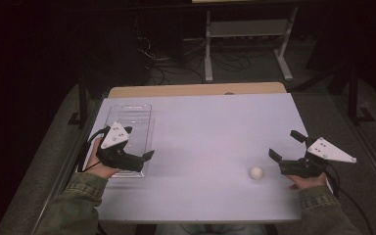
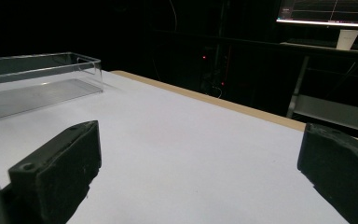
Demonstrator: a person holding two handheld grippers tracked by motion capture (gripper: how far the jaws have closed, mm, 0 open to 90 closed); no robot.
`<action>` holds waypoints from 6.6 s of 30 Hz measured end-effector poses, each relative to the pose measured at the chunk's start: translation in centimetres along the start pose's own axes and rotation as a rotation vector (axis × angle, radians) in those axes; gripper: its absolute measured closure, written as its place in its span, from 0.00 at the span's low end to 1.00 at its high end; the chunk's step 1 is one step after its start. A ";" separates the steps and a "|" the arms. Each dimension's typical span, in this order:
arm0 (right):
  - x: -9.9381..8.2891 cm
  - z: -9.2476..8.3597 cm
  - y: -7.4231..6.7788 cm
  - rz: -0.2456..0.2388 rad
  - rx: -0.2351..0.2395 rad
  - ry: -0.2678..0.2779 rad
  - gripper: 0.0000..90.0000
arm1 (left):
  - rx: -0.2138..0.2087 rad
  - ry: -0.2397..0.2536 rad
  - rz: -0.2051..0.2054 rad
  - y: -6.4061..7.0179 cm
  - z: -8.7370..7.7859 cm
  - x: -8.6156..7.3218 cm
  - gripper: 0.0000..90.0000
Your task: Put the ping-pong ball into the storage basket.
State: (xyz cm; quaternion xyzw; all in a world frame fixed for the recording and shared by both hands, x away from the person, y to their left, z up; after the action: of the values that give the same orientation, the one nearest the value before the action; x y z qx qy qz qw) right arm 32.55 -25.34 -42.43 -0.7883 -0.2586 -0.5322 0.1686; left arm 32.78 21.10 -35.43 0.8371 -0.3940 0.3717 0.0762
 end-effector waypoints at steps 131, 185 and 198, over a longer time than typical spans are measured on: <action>-0.2 -0.1 0.2 0.020 0.011 -0.006 0.00 | -0.293 -0.238 0.426 10.5 11.7 10.2 0.00; -0.3 0.0 0.4 0.025 0.011 -0.005 0.00 | -0.367 -0.245 0.495 15.2 15.9 11.5 0.00; -0.2 -0.1 0.5 0.028 0.009 -0.001 0.00 | -0.376 -0.246 0.515 16.1 16.5 11.6 0.00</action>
State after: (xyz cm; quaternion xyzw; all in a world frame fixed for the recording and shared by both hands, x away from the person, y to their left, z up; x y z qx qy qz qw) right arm 32.75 -25.85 -42.61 -0.7913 -0.2501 -0.5283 0.1796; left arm 35.32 -3.79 -41.92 0.7199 -0.6605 0.1956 0.0846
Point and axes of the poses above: each handheld gripper's, and its own axes: z roughly forward along the jaws, x roughly out of its top, y roughly to its right, the point moved 5 cm from there along z, roughly forward along the jaws, and after that the axes turned 14 degrees about -y, right-handed, at the moved point
